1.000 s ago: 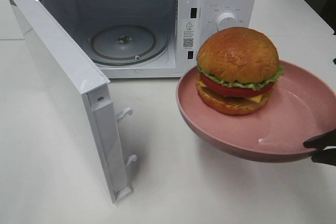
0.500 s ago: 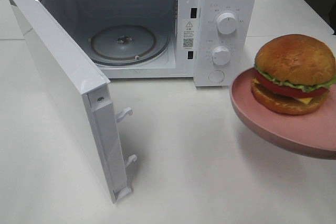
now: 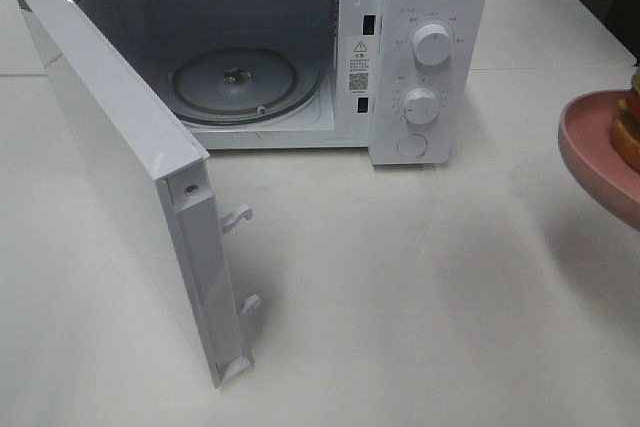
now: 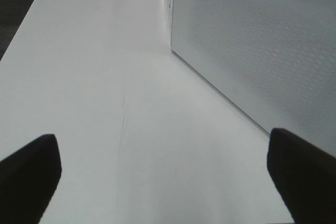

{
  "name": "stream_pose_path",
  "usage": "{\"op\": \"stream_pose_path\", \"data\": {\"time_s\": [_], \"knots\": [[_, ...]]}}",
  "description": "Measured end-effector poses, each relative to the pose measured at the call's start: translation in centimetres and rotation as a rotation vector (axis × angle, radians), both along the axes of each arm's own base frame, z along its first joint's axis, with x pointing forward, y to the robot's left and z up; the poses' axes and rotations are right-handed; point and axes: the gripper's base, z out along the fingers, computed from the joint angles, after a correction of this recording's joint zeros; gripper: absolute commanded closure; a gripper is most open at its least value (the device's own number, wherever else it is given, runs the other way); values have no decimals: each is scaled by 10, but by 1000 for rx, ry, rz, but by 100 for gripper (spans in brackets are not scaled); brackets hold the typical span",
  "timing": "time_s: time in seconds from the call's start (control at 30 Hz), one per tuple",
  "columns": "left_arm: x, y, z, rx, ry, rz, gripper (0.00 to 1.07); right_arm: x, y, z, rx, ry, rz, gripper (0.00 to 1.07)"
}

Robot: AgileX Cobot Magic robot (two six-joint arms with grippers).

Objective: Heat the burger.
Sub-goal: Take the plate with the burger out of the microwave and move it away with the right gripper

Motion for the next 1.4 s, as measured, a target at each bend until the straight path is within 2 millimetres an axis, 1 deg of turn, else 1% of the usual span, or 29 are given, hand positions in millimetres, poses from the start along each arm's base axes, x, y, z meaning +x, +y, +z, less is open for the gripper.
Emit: {"op": "stream_pose_path", "data": {"time_s": [0.07, 0.13, 0.23, 0.3, 0.4, 0.47, 0.5, 0.57, 0.6, 0.67, 0.87, 0.93, 1.03, 1.1, 1.2, 1.27, 1.33, 1.37, 1.4], "knots": [[0, 0, 0, 0, 0, 0, 7, 1, -1, -1, -2, 3, -35, 107], [0, 0, 0, 0, 0, 0, 7, 9, -1, -4, 1, -6, -174, 107], [0, 0, 0, 0, 0, 0, 7, 11, -1, -5, 6, -11, -213, 107], [0, 0, 0, 0, 0, 0, 7, 19, 2, -9, 32, -34, -337, 107], [0, 0, 0, 0, 0, 0, 7, 21, 3, -10, 38, -37, -364, 107], [0, 0, 0, 0, 0, 0, 7, 26, 6, -16, 47, -32, -435, 107], [0, 0, 0, 0, 0, 0, 7, 26, 6, -16, 47, -32, -435, 107], [0, 0, 0, 0, 0, 0, 7, 33, 11, -24, 57, -23, -539, 107], [0, 0, 0, 0, 0, 0, 7, 33, 11, -24, 57, -23, -539, 107], [0, 0, 0, 0, 0, 0, 7, 39, 15, -32, 48, -21, -603, 107], [0, 0, 0, 0, 0, 0, 7, 47, 19, -40, 43, -31, -676, 107], [0, 0, 0, 0, 0, 0, 7, 54, 24, -51, 32, -29, -746, 107], [0, 0, 0, 0, 0, 0, 7, 55, 25, -53, 30, -28, -762, 107], [0, 0, 0, 0, 0, 0, 7, 65, 33, -60, 43, -37, -847, 107], [0, 0, 0, 0, 0, 0, 7, 68, 35, -62, 46, -40, -870, 107], [0, 0, 0, 0, 0, 0, 7, 79, 44, -71, 45, -55, -938, 107], [0, 0, 0, 0, 0, 0, 7, 81, 45, -72, 43, -56, -947, 107], [0, 0, 0, 0, 0, 0, 7, 85, 49, -78, 31, -54, -969, 107], [0, 0, 0, 0, 0, 0, 7, 85, 49, -78, 31, -54, -969, 107]]}}
